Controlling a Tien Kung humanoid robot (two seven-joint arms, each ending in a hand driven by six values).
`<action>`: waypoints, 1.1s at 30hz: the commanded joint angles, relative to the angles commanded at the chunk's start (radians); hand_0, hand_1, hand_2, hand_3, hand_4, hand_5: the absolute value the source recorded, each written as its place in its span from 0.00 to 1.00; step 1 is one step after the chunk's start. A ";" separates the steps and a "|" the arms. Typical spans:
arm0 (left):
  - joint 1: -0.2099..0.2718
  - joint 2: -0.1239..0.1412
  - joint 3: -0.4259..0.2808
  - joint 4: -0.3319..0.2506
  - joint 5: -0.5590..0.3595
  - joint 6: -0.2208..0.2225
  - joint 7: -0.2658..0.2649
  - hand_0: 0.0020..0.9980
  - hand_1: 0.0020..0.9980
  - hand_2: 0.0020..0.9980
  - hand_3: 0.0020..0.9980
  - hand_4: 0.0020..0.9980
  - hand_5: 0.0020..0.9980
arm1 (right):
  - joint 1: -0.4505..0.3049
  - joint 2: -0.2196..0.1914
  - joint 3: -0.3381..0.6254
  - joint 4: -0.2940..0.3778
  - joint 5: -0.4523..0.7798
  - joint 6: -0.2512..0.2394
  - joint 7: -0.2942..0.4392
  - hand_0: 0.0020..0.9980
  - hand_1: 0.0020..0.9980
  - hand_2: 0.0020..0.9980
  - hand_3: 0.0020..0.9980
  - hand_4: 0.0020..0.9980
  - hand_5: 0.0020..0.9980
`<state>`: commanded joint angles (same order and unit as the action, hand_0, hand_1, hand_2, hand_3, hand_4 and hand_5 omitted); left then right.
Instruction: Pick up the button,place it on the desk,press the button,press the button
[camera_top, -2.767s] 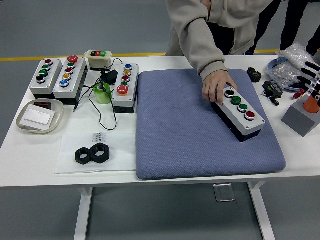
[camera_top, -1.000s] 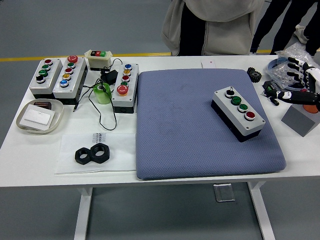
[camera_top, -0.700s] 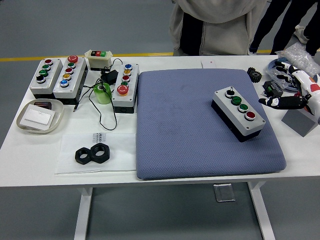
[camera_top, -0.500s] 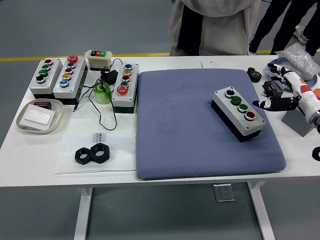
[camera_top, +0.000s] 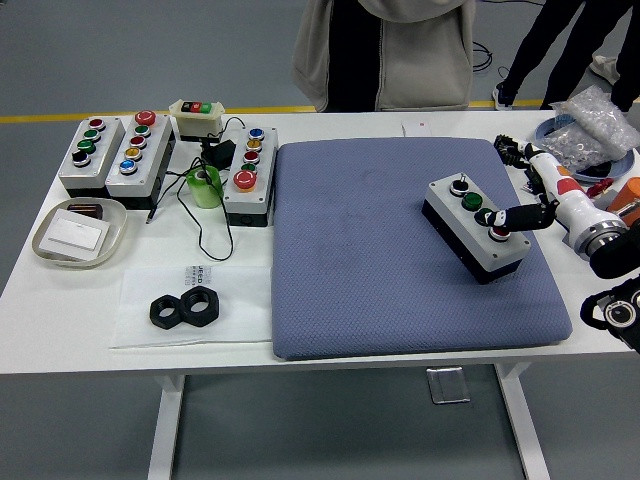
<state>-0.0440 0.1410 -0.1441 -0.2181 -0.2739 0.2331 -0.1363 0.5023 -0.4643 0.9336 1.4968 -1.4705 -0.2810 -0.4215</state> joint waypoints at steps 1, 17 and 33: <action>0.000 0.000 0.001 0.000 -0.001 0.000 0.000 0.70 0.83 0.89 0.83 0.64 1.00 | 0.002 0.006 -0.001 -0.004 -0.006 -0.003 -0.006 0.98 0.85 0.90 0.95 0.97 0.09; -0.009 0.003 0.013 0.001 -0.023 -0.001 -0.007 0.70 0.83 0.89 0.83 0.64 1.00 | 0.024 0.098 -0.006 -0.076 -0.160 0.003 -0.072 0.97 0.81 0.86 0.93 0.96 0.10; -0.013 0.003 0.019 0.001 -0.034 -0.001 -0.009 0.70 0.83 0.89 0.83 0.64 1.00 | 0.030 0.134 -0.020 -0.101 -0.170 0.030 -0.090 0.98 0.84 0.91 0.94 0.96 0.11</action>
<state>-0.0567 0.1436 -0.1251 -0.2168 -0.3082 0.2323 -0.1451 0.5319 -0.3306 0.9132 1.3959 -1.6410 -0.2513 -0.5116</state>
